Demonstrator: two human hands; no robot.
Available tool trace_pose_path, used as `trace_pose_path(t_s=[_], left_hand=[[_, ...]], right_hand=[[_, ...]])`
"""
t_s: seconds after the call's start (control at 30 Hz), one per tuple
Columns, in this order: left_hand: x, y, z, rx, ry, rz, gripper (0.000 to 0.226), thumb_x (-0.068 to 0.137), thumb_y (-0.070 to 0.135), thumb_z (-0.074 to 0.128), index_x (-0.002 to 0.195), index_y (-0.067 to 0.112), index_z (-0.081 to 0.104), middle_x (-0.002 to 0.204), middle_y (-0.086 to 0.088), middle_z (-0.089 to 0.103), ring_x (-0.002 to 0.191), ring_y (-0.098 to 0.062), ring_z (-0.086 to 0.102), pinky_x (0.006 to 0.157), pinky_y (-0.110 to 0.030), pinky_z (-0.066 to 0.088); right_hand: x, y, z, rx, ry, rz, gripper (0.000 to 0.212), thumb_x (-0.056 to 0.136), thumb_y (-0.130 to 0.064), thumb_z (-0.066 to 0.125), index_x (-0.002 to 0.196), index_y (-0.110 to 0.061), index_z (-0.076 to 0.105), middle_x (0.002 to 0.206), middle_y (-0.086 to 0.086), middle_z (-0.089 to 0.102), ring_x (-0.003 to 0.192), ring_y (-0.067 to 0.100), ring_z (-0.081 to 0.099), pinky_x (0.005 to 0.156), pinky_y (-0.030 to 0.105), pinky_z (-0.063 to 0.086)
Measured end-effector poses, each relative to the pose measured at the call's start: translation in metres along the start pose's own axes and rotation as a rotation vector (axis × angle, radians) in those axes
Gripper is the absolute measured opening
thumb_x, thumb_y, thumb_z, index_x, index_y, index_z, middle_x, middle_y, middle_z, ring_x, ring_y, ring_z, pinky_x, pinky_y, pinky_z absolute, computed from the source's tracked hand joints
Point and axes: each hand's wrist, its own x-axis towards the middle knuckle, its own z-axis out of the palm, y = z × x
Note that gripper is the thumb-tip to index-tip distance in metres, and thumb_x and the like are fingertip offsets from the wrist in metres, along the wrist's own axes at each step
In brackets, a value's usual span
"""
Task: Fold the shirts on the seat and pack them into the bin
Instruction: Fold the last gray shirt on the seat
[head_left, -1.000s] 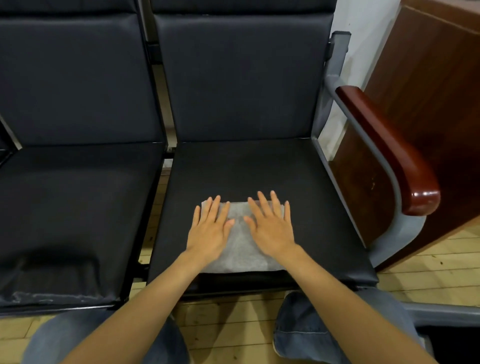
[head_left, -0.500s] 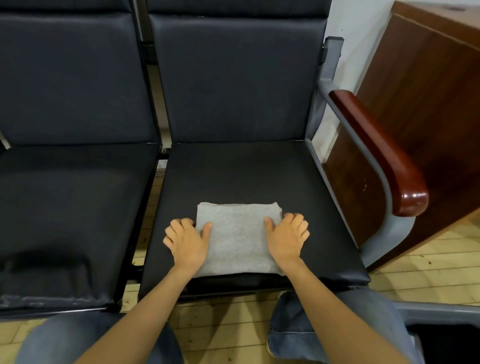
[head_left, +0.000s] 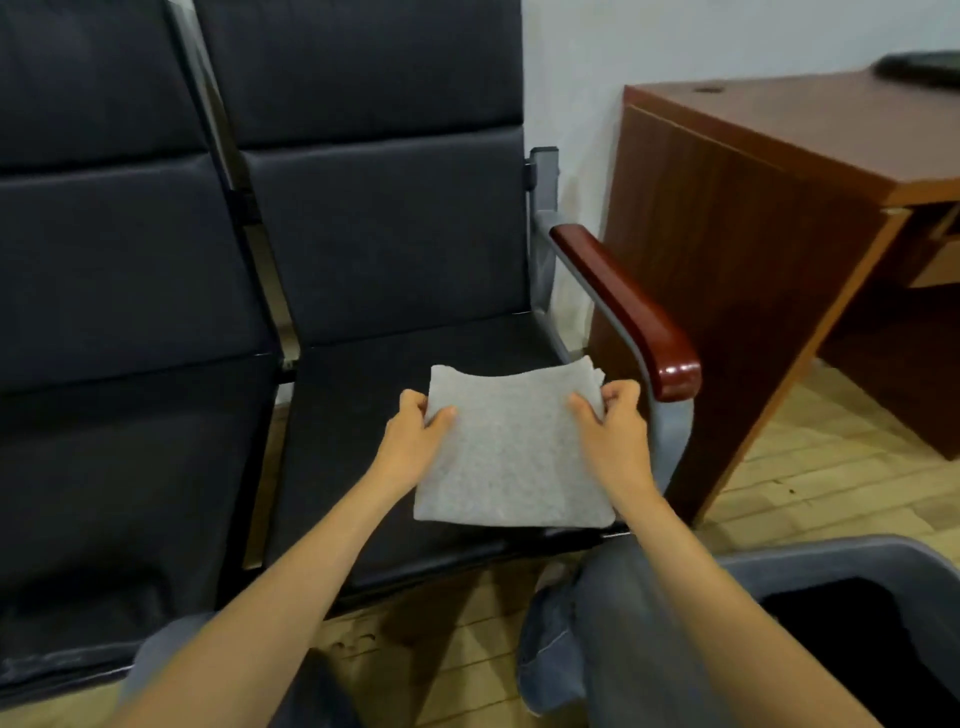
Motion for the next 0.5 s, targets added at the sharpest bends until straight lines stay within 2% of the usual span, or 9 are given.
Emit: trace_pose_path(t_s=[0.03,0.1,0.17,0.23,0.27,0.33,0.37,0.43,0.5], left_hand=[[0.000,0.016,0.010,0.012,-0.038,0.013,0.024,0.097,0.027,0.048,0.111,0.013,0.034,0.095,0.000,0.051,0.083,-0.014,0.055,0.068,-0.031,0.047],[0.000,0.044,0.035,0.043,-0.122,0.065,0.023,0.095,0.019,0.046,0.109,0.015,0.029,0.090,-0.002,0.048,0.079,-0.017,0.050,0.065,-0.036,0.042],[0.000,0.067,0.067,0.076,-0.219,0.149,0.018,0.094,0.015,0.044,0.105,0.018,0.030,0.088,-0.004,0.046,0.076,-0.019,0.046,0.064,-0.035,0.037],[-0.001,0.089,0.102,0.110,-0.301,0.243,0.004,0.097,0.013,0.042,0.097,0.017,0.043,0.087,0.001,0.049,0.079,-0.016,0.046,0.064,-0.026,0.036],[0.000,0.098,0.122,0.109,-0.341,0.274,0.011,0.098,0.012,0.041,0.092,0.016,0.050,0.086,0.006,0.051,0.082,-0.014,0.047,0.065,-0.023,0.036],[0.000,0.114,0.163,0.103,-0.444,0.272,0.020,0.097,0.009,0.041,0.091,0.014,0.060,0.090,0.012,0.053,0.092,-0.012,0.050,0.073,-0.022,0.038],[0.000,0.119,0.185,0.129,-0.502,0.260,0.021,0.096,0.008,0.043,0.096,0.014,0.062,0.092,0.014,0.053,0.093,-0.012,0.050,0.074,-0.021,0.039],[0.002,0.122,0.226,0.260,-0.644,0.234,0.028,0.091,0.004,0.046,0.109,0.019,0.061,0.103,0.009,0.051,0.093,-0.012,0.051,0.073,-0.021,0.040],[0.004,0.119,0.266,0.436,-0.808,0.271,0.047,0.084,0.001,0.047,0.121,0.028,0.054,0.130,0.001,0.043,0.113,-0.018,0.047,0.085,-0.026,0.040]], right_hand=[[-0.001,0.001,-0.021,0.026,0.043,-0.001,0.027,0.095,-0.024,0.056,0.104,-0.012,0.034,0.080,-0.004,0.049,0.069,0.013,0.051,0.055,0.021,0.037],[-0.004,0.010,-0.062,0.039,0.100,0.006,0.031,0.095,-0.023,0.054,0.116,-0.019,0.032,0.089,-0.006,0.052,0.073,0.009,0.054,0.057,0.021,0.039],[-0.010,0.022,-0.099,0.025,0.148,-0.003,0.038,0.097,-0.020,0.050,0.129,-0.027,0.030,0.095,-0.010,0.052,0.078,0.011,0.056,0.063,0.028,0.045],[-0.018,0.039,-0.130,0.006,0.217,-0.013,0.037,0.098,-0.018,0.046,0.131,-0.030,0.035,0.106,-0.011,0.051,0.089,0.014,0.054,0.075,0.031,0.043],[-0.022,0.048,-0.143,0.002,0.257,0.005,0.035,0.098,-0.019,0.045,0.130,-0.031,0.037,0.110,-0.009,0.050,0.091,0.013,0.053,0.076,0.031,0.040],[-0.030,0.072,-0.168,-0.009,0.323,0.094,0.035,0.099,-0.022,0.043,0.132,-0.031,0.035,0.110,-0.002,0.052,0.081,0.010,0.052,0.067,0.030,0.038],[-0.035,0.084,-0.178,-0.007,0.341,0.145,0.038,0.100,-0.023,0.043,0.135,-0.030,0.032,0.111,0.001,0.053,0.080,0.009,0.052,0.065,0.030,0.039],[-0.046,0.113,-0.193,0.014,0.364,0.255,0.045,0.099,-0.025,0.042,0.140,-0.030,0.023,0.124,0.009,0.053,0.094,0.020,0.058,0.073,0.035,0.047],[-0.060,0.144,-0.202,0.015,0.399,0.381,0.054,0.098,-0.026,0.043,0.145,-0.031,0.016,0.137,0.013,0.048,0.109,0.032,0.056,0.082,0.039,0.048]])
